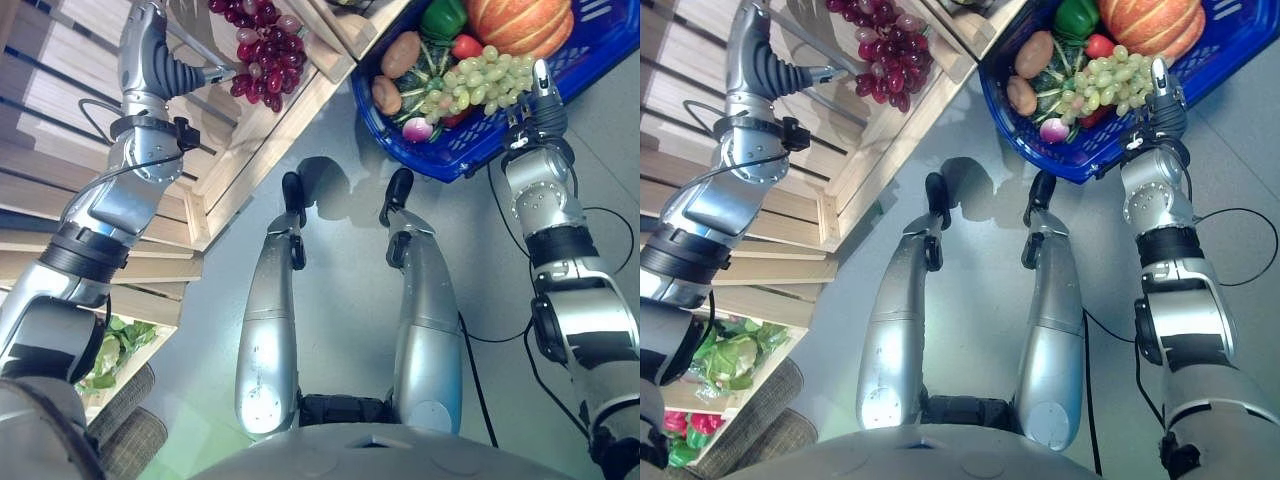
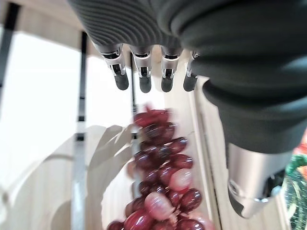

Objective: Pick up fruits and vegetables into the basket

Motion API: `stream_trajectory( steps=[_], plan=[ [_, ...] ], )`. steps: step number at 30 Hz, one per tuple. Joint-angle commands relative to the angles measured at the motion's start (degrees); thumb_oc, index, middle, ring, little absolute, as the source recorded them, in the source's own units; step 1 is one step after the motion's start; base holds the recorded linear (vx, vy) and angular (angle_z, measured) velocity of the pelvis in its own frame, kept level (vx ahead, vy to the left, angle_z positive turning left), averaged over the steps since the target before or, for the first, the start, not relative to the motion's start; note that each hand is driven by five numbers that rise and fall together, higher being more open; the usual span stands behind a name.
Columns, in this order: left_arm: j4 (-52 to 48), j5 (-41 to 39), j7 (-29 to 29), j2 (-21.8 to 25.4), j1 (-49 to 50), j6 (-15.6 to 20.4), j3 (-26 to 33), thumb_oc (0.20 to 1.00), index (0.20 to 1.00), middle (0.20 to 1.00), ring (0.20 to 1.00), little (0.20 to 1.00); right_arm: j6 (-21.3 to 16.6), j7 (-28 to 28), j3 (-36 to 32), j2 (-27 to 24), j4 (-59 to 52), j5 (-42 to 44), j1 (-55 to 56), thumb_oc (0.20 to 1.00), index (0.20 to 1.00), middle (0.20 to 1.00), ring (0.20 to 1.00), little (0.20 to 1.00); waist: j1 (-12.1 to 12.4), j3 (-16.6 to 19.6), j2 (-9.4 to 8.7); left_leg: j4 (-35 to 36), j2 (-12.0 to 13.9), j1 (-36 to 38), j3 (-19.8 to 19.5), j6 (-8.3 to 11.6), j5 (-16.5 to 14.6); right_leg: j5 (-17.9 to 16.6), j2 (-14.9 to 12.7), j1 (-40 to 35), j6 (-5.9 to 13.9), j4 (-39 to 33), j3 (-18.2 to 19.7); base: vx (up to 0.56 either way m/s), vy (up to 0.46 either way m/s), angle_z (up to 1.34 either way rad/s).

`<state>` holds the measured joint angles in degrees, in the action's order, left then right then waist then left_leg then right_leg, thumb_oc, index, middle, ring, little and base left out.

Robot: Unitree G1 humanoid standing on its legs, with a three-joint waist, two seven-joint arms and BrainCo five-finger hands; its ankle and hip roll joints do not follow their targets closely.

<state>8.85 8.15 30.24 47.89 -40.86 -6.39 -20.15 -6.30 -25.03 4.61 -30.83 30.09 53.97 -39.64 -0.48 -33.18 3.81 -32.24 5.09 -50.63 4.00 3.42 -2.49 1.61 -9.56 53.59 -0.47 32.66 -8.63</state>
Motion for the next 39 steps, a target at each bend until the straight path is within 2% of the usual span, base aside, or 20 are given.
stream_trajectory(
  steps=[1,7,11,14,17,19,21,25,29,32,33,37,38,39],
  plan=[
    [-3.6,9.8,4.6,-1.4,5.0,1.2,5.6,1.0,1.0,1.0,1.0,1.0,-2.3,-5.8,-0.2,0.0,-7.7,-13.1,7.5,1.0,1.0,1.0,1.0,1.0,-2.9,3.4,2.56,9.1,-2.3,7.4,4.9,-1.78,4.1,2.4,4.8,-7.1,1.76,-0.5,-0.6,0.02,0.091,-0.27],
    [-5.3,20.9,8.1,-1.7,10.4,0.9,9.2,1.0,1.0,1.0,1.0,1.0,-1.6,-7.6,1.5,3.2,-18.9,-27.0,15.3,1.0,1.0,1.0,1.0,1.0,-5.2,3.4,1.42,10.4,-2.2,13.7,6.4,-1.23,3.3,2.7,5.7,-13.1,1.87,-2.8,0.6,0.03,0.106,-0.18],
    [-4.6,28.7,11.6,-0.3,14.1,-0.3,11.4,1.0,1.0,1.0,1.0,1.0,-1.6,-2.8,2.4,2.9,-23.1,-30.0,20.3,1.0,1.0,1.0,1.0,1.0,-6.6,3.4,0.91,11.2,-1.7,18.2,7.9,-0.94,3.0,2.6,5.4,-17.2,1.9,-4.4,1.4,0.03,0.131,-0.21],
    [-3.1,32.6,11.6,1.5,15.4,-3.0,11.7,1.0,1.0,1.0,1.0,1.0,-1.2,0.7,2.5,1.8,-25.2,-29.7,22.5,1.0,1.0,1.0,1.0,1.0,-7.7,3.4,0.95,11.6,-1.4,21.1,8.9,-0.76,2.8,2.8,5.3,-19.5,1.86,-4.8,2.1,0.04,0.115,-0.18],
    [-0.6,36.9,9.2,3.7,15.3,-6.8,10.1,1.0,1.0,1.0,1.0,1.0,-0.9,3.1,2.1,0.2,-27.1,-29.1,23.7,1.0,1.0,1.0,1.0,1.0,-8.7,3.4,1.19,11.7,-1.2,22.9,9.8,-0.59,2.7,3.1,5.0,-20.8,1.87,-4.9,2.5,0.03,0.125,-0.19],
    [-0.4,37.3,9.1,3.9,15.3,-6.8,9.9,1.0,1.0,1.0,1.0,1.0,-0.8,3.4,1.9,-0.1,-27.3,-28.8,23.8,1.0,1.0,1.0,1.0,1.0,-8.8,3.4,1.24,11.8,-1.2,23.0,9.9,-0.59,2.6,3.2,5.0,-20.9,1.86,-4.9,2.6,0.02,0.066,-0.11],
    [2.5,42.7,2.7,6.3,14.8,-12.3,5.5,1.0,1.0,1.0,1.0,1.0,-0.5,5.3,0.9,-2.3,-29.1,-28.1,24.8,1.0,1.0,1.0,1.0,1.0,-10.2,3.7,1.93,11.6,-1.2,23.9,10.6,-0.49,2.5,3.6,4.8,-21.1,1.86,-4.5,3.1,0.04,0.156,-0.1],
    [5.9,48.7,-3.9,7.5,13.0,-17.5,0.1,1.0,1.0,1.0,1.0,1.0,0.1,6.1,0.0,-4.4,-30.5,-27.3,24.8,1.0,1.0,1.0,1.0,1.0,-11.4,3.5,2.45,11.2,-1.2,24.0,11.2,-0.55,2.2,3.9,4.6,-20.8,1.84,-4.1,3.6,0.02,0.098,-0.15],
    [8.2,46.1,-9.1,7.4,12.4,-19.3,-3.9,1.0,1.0,1.0,1.0,1.0,0.5,5.5,-0.1,-5.2,-31.7,-26.7,25.0,1.0,1.0,1.0,1.0,1.0,-12.1,3.4,2.6,10.6,-1.0,23.3,11.6,-0.63,1.9,4.1,4.7,-19.9,1.85,-3.5,4.0,0.01,0.045,-0.06],
    [11.8,33.6,-10.3,4.9,13.1,-19.5,-5.8,1.0,1.0,1.0,1.0,1.0,0.3,5.2,0.0,-5.2,-32.2,-26.6,24.9,1.0,1.0,1.0,1.0,1.0,-12.5,3.4,2.54,10.6,-0.9,22.7,11.8,-0.78,1.9,4.2,4.9,-19.2,1.87,-3.4,4.3,0.01,0.042,-0.12],
    [14.8,27.6,-10.9,1.9,13.6,-19.5,-6.2,1.0,1.0,1.0,1.0,1.0,0.9,4.7,0.1,-4.8,-32.8,-26.8,24.6,1.0,1.0,1.0,1.0,1.0,-12.7,3.4,2.55,10.3,-0.9,22.4,11.9,-0.95,1.8,4.3,5.2,-18.7,1.75,-3.1,4.6,0.03,0.055,-0.14],
    [22.2,21.9,-12.0,-1.9,12.5,-18.6,-5.9,1.0,1.0,1.0,1.0,1.0,2.5,5.1,-0.3,-4.8,-33.9,-26.3,23.1,1.0,1.0,1.0,1.0,1.0,-13.4,3.4,2.37,9.6,-0.6,21.8,12.5,-1.16,1.5,4.8,5.3,-17.9,1.54,-2.3,5.0,0.05,0.06,-0.07],
    [23.8,19.8,-12.7,-2.5,12.2,-18.3,-5.7,1.0,1.0,1.0,1.0,1.0,2.8,5.5,-0.4,-4.9,-34.1,-26.2,22.9,1.0,1.0,1.0,1.0,1.0,-13.7,3.4,2.34,8.9,-0.7,22.2,11.9,-0.61,0.0,6.5,5.4,-18.3,1.91,-1.5,5.5,0.1,0.073,-0.05],
    [25.1,18.3,-13.2,-3.0,11.8,-17.8,-5.5,1.0,1.0,1.0,1.0,1.0,3.1,5.8,-0.7,-5.0,-34.6,-26.1,22.8,1.0,1.0,1.0,1.0,1.0,-13.9,3.4,2.3,8.7,-0.7,21.9,12.0,-0.61,-0.1,6.6,5.4,-18.0,1.87,-1.2,5.6,0.1,0.072,-0.05]
  ],
)
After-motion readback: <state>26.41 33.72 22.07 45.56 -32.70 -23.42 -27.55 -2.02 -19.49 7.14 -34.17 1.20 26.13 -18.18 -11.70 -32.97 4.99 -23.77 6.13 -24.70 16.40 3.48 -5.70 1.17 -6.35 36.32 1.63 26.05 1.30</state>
